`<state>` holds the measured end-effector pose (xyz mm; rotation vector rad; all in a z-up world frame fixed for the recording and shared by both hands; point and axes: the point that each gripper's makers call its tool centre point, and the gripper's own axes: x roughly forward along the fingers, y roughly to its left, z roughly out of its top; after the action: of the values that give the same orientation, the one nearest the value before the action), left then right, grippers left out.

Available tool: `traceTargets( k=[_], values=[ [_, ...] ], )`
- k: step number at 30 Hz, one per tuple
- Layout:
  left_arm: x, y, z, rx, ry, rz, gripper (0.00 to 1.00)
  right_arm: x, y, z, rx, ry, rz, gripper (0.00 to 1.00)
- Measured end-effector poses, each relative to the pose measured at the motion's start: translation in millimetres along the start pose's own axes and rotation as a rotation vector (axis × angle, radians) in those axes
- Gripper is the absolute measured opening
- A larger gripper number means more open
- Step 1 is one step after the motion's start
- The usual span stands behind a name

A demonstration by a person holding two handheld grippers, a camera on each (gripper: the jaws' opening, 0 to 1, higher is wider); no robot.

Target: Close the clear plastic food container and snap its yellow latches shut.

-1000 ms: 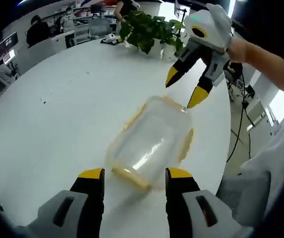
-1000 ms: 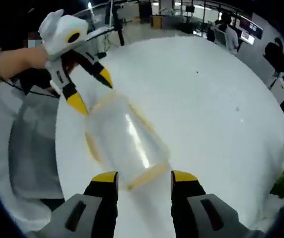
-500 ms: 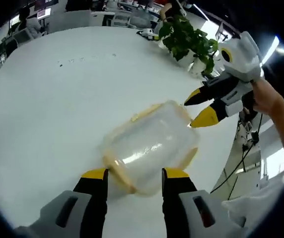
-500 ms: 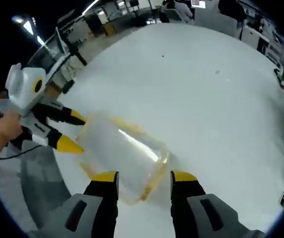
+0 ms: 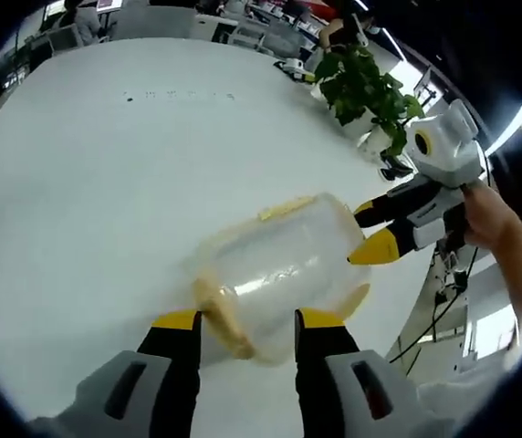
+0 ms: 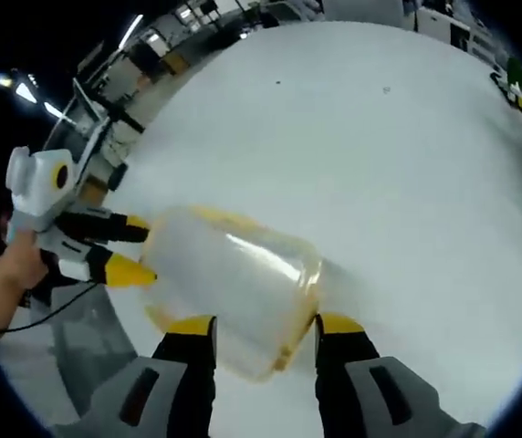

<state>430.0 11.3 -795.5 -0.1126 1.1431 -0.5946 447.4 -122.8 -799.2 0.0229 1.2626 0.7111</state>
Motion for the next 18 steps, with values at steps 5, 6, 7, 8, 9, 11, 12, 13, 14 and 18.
traceTargets(
  k=[5, 6, 7, 8, 9, 11, 12, 13, 14, 18],
  values=[
    [0.6, -1.4, -0.9, 0.000, 0.014, -0.011, 0.36, 2.5, 2.3, 0.3, 0.001, 0.011, -0.008, 0.40],
    [1.6, -1.5, -0.7, -0.009, 0.016, -0.018, 0.36, 2.1, 2.9, -0.3, 0.002, 0.014, -0.009, 0.40],
    [1.9, -1.1, -0.4, -0.009, 0.016, -0.018, 0.35, 2.1, 3.1, -0.4, 0.000, 0.015, -0.009, 0.40],
    [4.2, -14.2, 2.9, -0.021, 0.003, -0.086, 0.33, 2.5, 3.1, -0.7, 0.002, 0.018, -0.008, 0.39],
    [2.5, -4.7, 1.3, -0.011, 0.015, -0.038, 0.33, 3.2, 3.4, -0.8, 0.001, 0.018, -0.007, 0.39],
    [2.4, -4.9, 0.8, -0.013, 0.019, -0.040, 0.33, 3.6, 3.8, -1.0, 0.008, 0.020, -0.005, 0.38],
    [2.2, -5.3, 0.8, -0.016, 0.014, -0.035, 0.32, 4.6, 2.2, 0.6, 0.055, 0.013, -0.019, 0.37],
    [2.4, -5.4, 0.6, -0.014, 0.010, -0.030, 0.32, 5.6, 1.4, 0.5, 0.044, 0.016, -0.014, 0.36],
    [2.5, -4.5, 1.1, -0.013, 0.010, -0.032, 0.32, 5.5, 2.0, 0.5, 0.048, 0.012, -0.004, 0.34],
    [4.9, -4.3, 1.6, -0.014, 0.010, -0.029, 0.31, 6.9, 2.1, -7.6, 0.062, 0.030, 0.003, 0.34]
  ],
)
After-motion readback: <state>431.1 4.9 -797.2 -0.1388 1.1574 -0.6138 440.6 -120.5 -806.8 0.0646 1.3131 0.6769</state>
